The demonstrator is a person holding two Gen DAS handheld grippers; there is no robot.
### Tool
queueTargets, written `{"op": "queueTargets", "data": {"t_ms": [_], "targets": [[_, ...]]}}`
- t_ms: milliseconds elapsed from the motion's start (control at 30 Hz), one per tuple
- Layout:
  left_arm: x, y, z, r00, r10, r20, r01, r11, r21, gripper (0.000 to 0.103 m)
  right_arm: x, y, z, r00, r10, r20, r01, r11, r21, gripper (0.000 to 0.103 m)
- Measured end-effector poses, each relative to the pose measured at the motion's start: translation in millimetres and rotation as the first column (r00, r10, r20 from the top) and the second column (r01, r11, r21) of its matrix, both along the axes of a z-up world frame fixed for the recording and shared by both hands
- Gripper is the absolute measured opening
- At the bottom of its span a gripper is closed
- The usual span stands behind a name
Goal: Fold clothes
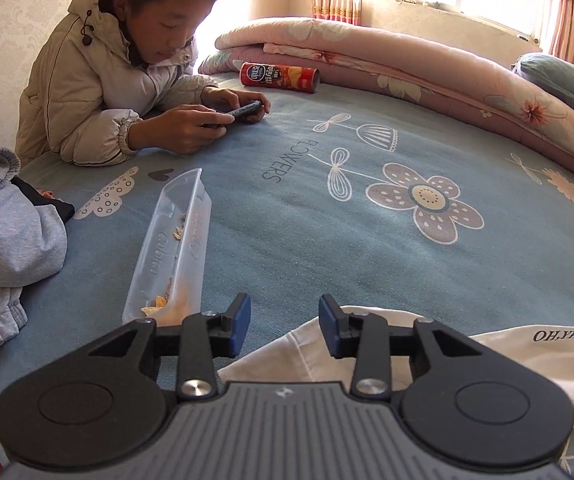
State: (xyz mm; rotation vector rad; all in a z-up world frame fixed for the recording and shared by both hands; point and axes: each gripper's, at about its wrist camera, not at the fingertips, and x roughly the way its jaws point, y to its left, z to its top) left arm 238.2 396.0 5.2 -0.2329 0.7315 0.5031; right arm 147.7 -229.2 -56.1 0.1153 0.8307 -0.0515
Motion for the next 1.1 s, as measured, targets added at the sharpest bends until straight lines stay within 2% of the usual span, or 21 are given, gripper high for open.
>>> {"op": "queueTargets", "data": {"t_ms": [67,267,467,533,633,733,800,967,1100], "targets": [[-11.5,-2.7,-3.0,1.0,-0.023,0.001,0.023,0.999,-0.04,0.044,-0.6,0.3,0.6,1.0,0.001,0.002,-0.001,1.0,0.0,0.066],[-46.2,-6.1,-34.5,0.999,-0.032,-0.001,0.032,0.991,-0.128,0.044,-2.6,-0.9,0.5,1.0,-0.004,-0.001,0.004,1.0,-0.001,0.067],[-39.6,7.0,-70.8,0.999,-0.021,-0.024,0.016,0.982,-0.186,0.044,-3.9,2.9,2.4,1.0,-0.007,-0.004,0.007,1.0,-0.019,0.067],[-35.0,10.3,-78.9,1.0,-0.019,-0.008,0.017,0.979,-0.202,0.044,-3.9,4.3,3.1,1.0,-0.009,-0.006,0.009,1.0,-0.027,0.067],[-27.4,6.8,-81.0,0.999,-0.034,0.037,0.04,0.983,-0.18,0.044,-2.1,7.7,4.2,1.0,-0.006,-0.006,0.006,0.999,-0.031,0.067],[-20.0,4.3,-79.6,0.995,-0.062,0.084,0.078,0.975,-0.208,0.034,0.1,11.4,5.3,1.0,-0.002,-0.006,0.002,0.999,-0.034,0.067],[-18.5,4.5,-76.2,0.99,-0.067,0.122,0.095,0.966,-0.242,0.006,1.5,13.8,6.1,1.0,0.0,-0.006,0.0,0.999,-0.035,0.067],[-30.2,7.7,-51.7,0.982,-0.044,0.182,0.088,0.966,-0.242,0.002,1.4,16.9,6.8,1.0,0.011,-0.002,-0.011,0.999,-0.031,0.067],[-44.9,16.1,-29.8,0.985,-0.017,0.172,0.055,0.973,-0.222,0.0,0.6,16.3,6.8,1.0,0.013,-0.001,-0.013,1.0,-0.023,0.067]]}}
